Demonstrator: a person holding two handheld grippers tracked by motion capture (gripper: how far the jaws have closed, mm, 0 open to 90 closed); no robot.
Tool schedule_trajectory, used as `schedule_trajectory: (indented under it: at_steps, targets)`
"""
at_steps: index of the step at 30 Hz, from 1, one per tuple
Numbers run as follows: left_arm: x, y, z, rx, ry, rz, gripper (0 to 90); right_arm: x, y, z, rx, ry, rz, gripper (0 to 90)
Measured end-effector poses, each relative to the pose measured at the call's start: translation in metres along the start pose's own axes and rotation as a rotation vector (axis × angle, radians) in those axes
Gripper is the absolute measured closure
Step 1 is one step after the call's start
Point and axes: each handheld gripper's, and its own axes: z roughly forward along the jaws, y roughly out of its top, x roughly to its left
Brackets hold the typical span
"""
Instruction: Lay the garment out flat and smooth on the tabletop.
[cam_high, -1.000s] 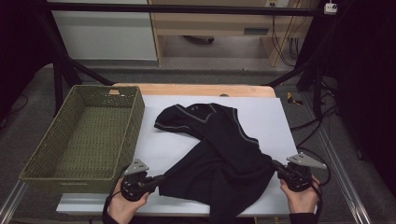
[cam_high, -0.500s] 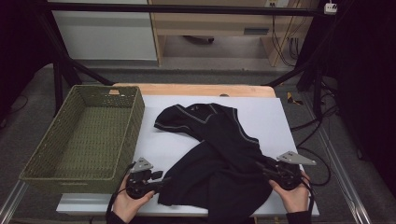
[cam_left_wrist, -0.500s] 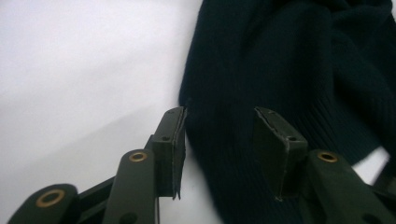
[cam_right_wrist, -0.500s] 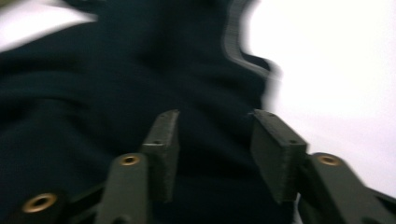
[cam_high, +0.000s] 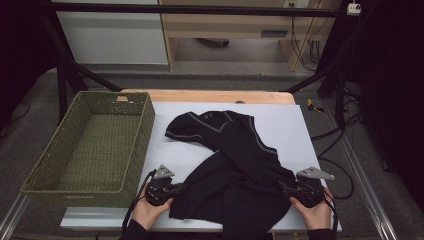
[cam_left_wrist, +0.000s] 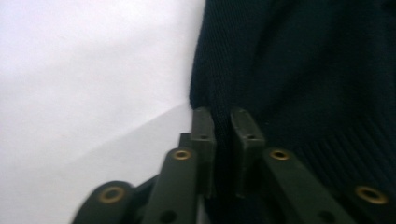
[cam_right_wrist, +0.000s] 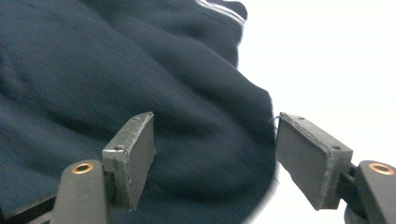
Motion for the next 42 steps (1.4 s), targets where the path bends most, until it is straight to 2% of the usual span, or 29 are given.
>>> schedule_trajectory:
  at_steps: [4,6,9,10,11,12,14,16,19,21,22,24,25,26,27,28,29,33,35,38,39,40,42]
  targets:
    - [0.0,-0.001,-0.006,-0.016,-0.008,-0.008,84.1,-0.007,-0.006,-0.003,0.007,-0.015,0.027,27.4]
    - [0.0,-0.002,-0.015,-0.038,-0.017,-0.006,84.3,-0.009,-0.007,-0.004,0.018,-0.01,0.042,30.9]
    - [-0.003,-0.006,-0.027,-0.054,-0.035,-0.008,84.5,-0.007,-0.009,0.001,0.053,0.045,0.062,43.8]
    - [-0.004,-0.008,-0.031,-0.054,-0.035,-0.003,84.5,-0.005,-0.01,0.002,0.041,0.046,0.06,49.5]
    - [-0.006,-0.011,-0.035,-0.053,-0.037,0.002,84.5,-0.003,-0.009,0.002,0.045,0.06,0.062,62.4]
    - [-0.008,-0.013,-0.038,-0.053,-0.034,0.007,84.5,-0.002,-0.007,0.002,0.06,0.097,0.053,73.7]
    - [-0.011,-0.018,-0.044,-0.048,-0.022,0.014,84.6,0.001,-0.002,0.002,0.075,0.113,0.023,81.5]
    - [-0.01,-0.024,-0.053,-0.045,-0.019,0.006,84.6,-0.001,0.003,-0.002,0.052,0.111,0.016,83.2]
    - [-0.006,-0.037,-0.068,-0.029,0.012,-0.009,84.6,-0.011,0.015,-0.015,-0.039,0.088,0.026,83.9]
    - [-0.003,-0.045,-0.076,-0.013,0.035,-0.018,84.7,-0.02,0.025,-0.018,-0.071,0.048,0.018,83.8]
    - [-0.002,-0.048,-0.077,-0.007,0.028,-0.026,84.6,-0.024,0.03,-0.017,-0.082,0.043,0.018,83.6]
    - [-0.003,-0.048,-0.075,-0.02,0.033,-0.013,83.7,-0.029,0.039,-0.008,-0.092,0.04,0.007,82.8]
    - [-0.005,-0.046,-0.071,-0.021,0.041,-0.004,81.8,-0.029,0.043,-0.003,-0.097,0.036,-0.003,82.0]
    - [-0.005,-0.044,-0.067,-0.023,0.043,0.003,75.5,-0.029,0.047,0.005,-0.098,0.041,-0.004,80.0]
    - [-0.005,-0.04,-0.061,-0.028,0.061,0.006,68.1,-0.029,0.049,0.01,-0.094,0.047,-0.009,76.1]
    - [-0.004,-0.036,-0.056,-0.032,0.056,-0.001,58.7,-0.029,0.05,0.016,-0.086,0.051,-0.003,67.5]
    - [-0.003,-0.033,-0.051,-0.044,0.054,-0.009,53.5,-0.029,0.05,0.02,-0.085,0.047,0.012,61.8]
    - [0.002,-0.015,-0.032,-0.064,0.077,-0.007,43.8,-0.026,0.04,0.009,-0.104,0.077,0.082,40.9]
    - [0.007,-0.008,-0.024,-0.068,0.094,-0.013,43.7,-0.022,0.031,-0.002,-0.117,0.099,0.089,34.5]
    - [0.015,-0.003,-0.016,-0.047,0.088,-0.036,47.6,-0.01,0.011,-0.014,-0.097,0.139,0.082,31.7]
    - [0.017,-0.004,-0.015,-0.04,0.079,-0.033,51.2,-0.006,0.003,-0.015,-0.085,0.149,0.073,31.5]
    - [0.017,-0.005,-0.014,-0.035,0.077,-0.031,53.8,-0.002,-0.005,-0.015,-0.043,0.162,0.066,31.3]
    - [0.017,-0.008,-0.014,-0.032,0.064,-0.027,61.0,0.005,-0.013,-0.014,0.007,0.163,0.047,31.3]
